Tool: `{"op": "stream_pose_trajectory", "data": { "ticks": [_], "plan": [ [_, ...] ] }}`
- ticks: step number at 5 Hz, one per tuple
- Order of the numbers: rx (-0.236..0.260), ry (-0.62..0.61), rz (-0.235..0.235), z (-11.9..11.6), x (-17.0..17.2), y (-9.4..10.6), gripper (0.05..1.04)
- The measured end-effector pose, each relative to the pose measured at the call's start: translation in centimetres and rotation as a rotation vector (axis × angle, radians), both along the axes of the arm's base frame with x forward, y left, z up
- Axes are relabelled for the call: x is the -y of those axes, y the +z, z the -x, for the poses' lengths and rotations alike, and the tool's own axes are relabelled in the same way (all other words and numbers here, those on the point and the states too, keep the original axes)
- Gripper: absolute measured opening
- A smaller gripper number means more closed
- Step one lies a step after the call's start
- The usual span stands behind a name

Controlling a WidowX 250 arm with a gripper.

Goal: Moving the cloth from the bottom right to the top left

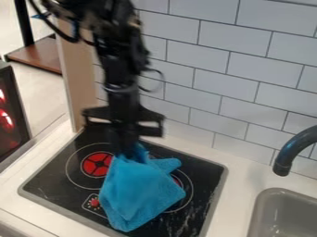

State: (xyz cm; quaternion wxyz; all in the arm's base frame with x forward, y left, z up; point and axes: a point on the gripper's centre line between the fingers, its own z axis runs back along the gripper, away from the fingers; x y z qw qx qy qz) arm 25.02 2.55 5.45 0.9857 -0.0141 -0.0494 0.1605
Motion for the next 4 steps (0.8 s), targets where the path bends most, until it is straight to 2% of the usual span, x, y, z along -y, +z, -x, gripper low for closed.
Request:
{"op": "stream_pose_trajectory", "data": {
  "ticks": [1,2,3,4],
  "plan": [
    [-0.013,0.072,-0.003,0.7,-2.9,0.0,0.050],
    [-0.056,0.105,-0.046,1.2,-4.8,-0.6,0.050],
    [-0.102,0.175,-0.072,2.0,-8.0,-1.6,0.050],
    [-0.135,0.225,-0.072,2.0,-10.1,-3.2,0.050]
  ]
}}
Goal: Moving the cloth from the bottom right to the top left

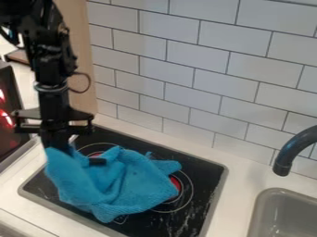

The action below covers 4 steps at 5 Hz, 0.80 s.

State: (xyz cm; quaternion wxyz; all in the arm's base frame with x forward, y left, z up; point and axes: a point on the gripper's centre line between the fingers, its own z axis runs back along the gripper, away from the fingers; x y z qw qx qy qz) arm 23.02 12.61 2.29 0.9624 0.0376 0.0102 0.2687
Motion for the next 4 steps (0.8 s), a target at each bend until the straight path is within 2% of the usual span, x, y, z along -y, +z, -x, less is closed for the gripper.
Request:
{"op": "stream_pose_trajectory", "data": {
  "ticks": [1,2,3,4],
  "plan": [
    [-0.054,-0.009,0.016,-0.5,-1.3,-2.8,0.050],
    [-0.082,-0.029,0.022,-0.9,-1.8,-4.6,0.050],
    [-0.083,-0.012,0.037,-1.0,-2.4,-5.5,0.066],
    [-0.077,0.019,0.047,-1.1,-2.2,-5.6,0.210]
  ]
}}
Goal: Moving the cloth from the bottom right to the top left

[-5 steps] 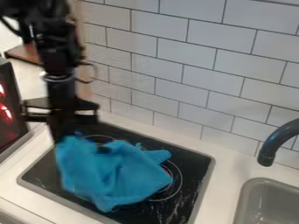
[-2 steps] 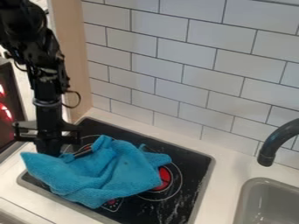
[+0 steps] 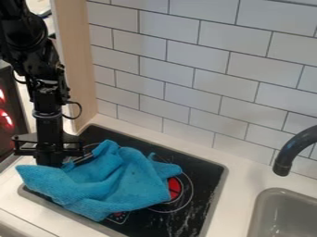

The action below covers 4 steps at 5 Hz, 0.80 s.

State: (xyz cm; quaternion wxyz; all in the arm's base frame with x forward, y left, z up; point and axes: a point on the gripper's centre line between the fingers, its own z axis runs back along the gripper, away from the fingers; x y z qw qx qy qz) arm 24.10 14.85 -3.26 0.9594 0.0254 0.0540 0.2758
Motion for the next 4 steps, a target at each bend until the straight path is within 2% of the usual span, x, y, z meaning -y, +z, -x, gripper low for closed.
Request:
{"op": "stream_pose_trajectory", "data": {
  "ticks": [1,2,3,4],
  "plan": [
    [-0.007,0.015,-0.003,0.2,0.0,0.1,0.446],
    [0.020,0.040,-0.006,0.2,0.2,1.5,0.735],
    [0.018,0.067,-0.018,0.4,0.1,2.6,0.995],
    [0.048,0.074,-0.011,0.2,0.4,3.9,1.011]
  ]
}}
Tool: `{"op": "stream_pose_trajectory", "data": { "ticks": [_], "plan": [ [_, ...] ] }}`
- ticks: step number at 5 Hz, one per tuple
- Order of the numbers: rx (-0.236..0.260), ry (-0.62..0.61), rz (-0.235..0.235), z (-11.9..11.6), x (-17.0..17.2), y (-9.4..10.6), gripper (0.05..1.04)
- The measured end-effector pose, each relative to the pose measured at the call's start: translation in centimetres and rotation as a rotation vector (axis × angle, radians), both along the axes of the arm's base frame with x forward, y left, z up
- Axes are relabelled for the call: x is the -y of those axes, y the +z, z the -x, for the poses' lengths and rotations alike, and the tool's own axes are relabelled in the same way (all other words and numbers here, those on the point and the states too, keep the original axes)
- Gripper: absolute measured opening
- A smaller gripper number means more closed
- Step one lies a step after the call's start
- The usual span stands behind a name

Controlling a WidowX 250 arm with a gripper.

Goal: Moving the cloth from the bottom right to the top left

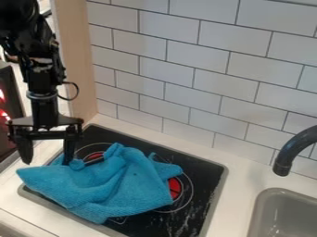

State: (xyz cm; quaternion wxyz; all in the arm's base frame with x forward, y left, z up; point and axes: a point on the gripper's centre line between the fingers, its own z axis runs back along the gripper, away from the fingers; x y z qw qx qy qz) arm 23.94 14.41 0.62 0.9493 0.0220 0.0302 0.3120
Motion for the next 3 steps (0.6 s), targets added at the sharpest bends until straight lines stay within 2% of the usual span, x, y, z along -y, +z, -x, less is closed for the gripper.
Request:
{"op": "stream_pose_trajectory", "data": {
  "ticks": [2,3],
  "plan": [
    [0.133,-0.017,0.035,-0.3,0.8,4.5,0.999],
    [0.144,-0.063,0.060,-0.3,1.2,4.9,0.999]
  ]
}}
